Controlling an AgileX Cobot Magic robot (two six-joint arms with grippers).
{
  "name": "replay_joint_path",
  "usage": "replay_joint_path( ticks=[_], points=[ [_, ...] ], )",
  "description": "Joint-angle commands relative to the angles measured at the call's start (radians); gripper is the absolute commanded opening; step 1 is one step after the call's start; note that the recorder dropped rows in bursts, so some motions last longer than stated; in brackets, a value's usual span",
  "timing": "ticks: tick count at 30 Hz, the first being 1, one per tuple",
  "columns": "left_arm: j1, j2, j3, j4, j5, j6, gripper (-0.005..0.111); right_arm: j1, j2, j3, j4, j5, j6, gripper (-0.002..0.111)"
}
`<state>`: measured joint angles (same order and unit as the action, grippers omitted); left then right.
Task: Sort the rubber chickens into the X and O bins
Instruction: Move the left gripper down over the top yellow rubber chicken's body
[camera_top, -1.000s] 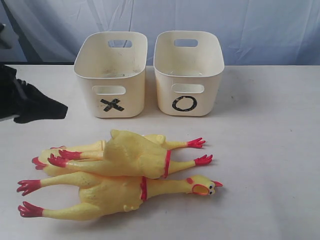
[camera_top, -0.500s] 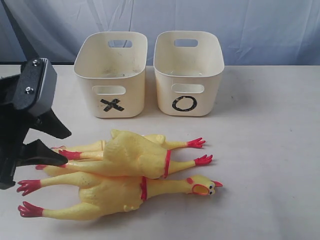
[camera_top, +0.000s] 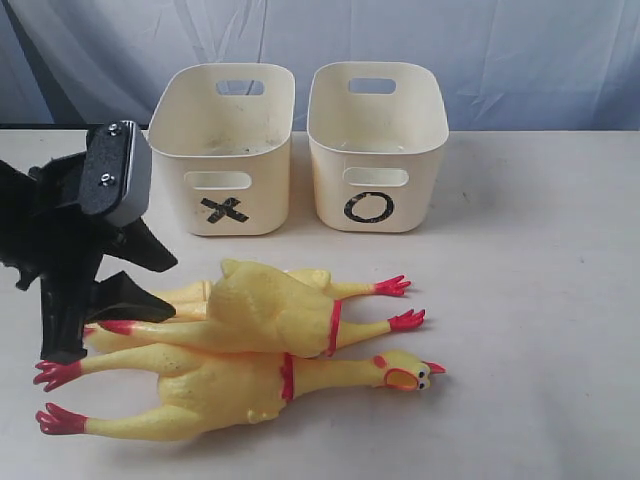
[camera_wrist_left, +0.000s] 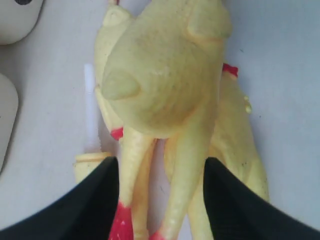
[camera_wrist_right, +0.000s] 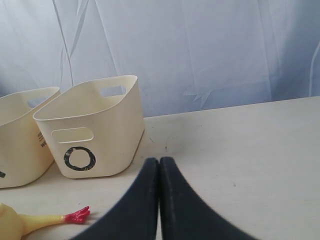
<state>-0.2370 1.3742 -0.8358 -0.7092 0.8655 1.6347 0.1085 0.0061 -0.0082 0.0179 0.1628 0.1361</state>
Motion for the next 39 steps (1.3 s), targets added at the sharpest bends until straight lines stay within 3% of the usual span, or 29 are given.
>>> replay_joint_path(
  ticks=[1, 8, 21, 28, 39],
  points=[
    [-0.006, 0.032, -0.004, -0.008, -0.012, -0.027, 0.05, 0.004, -0.006, 0.008, -0.001, -0.013, -0.003, 0.0],
    [-0.006, 0.055, -0.004, 0.009, -0.026, -0.144, 0.066, 0.004, -0.006, 0.008, -0.001, -0.013, -0.003, 0.0],
    [-0.008, 0.089, -0.004, -0.074, 0.012, -0.144, 0.063, 0.004, -0.006, 0.008, -0.001, -0.013, -0.003, 0.0],
    [-0.065, 0.103, -0.004, -0.023, 0.012, -0.144, 0.063, 0.004, -0.006, 0.008, -0.001, -0.013, -0.003, 0.0],
    [-0.067, 0.141, -0.004, -0.001, 0.009, -0.183, 0.063, 0.004, -0.006, 0.008, -0.001, -0.013, -0.003, 0.0]
  ],
)
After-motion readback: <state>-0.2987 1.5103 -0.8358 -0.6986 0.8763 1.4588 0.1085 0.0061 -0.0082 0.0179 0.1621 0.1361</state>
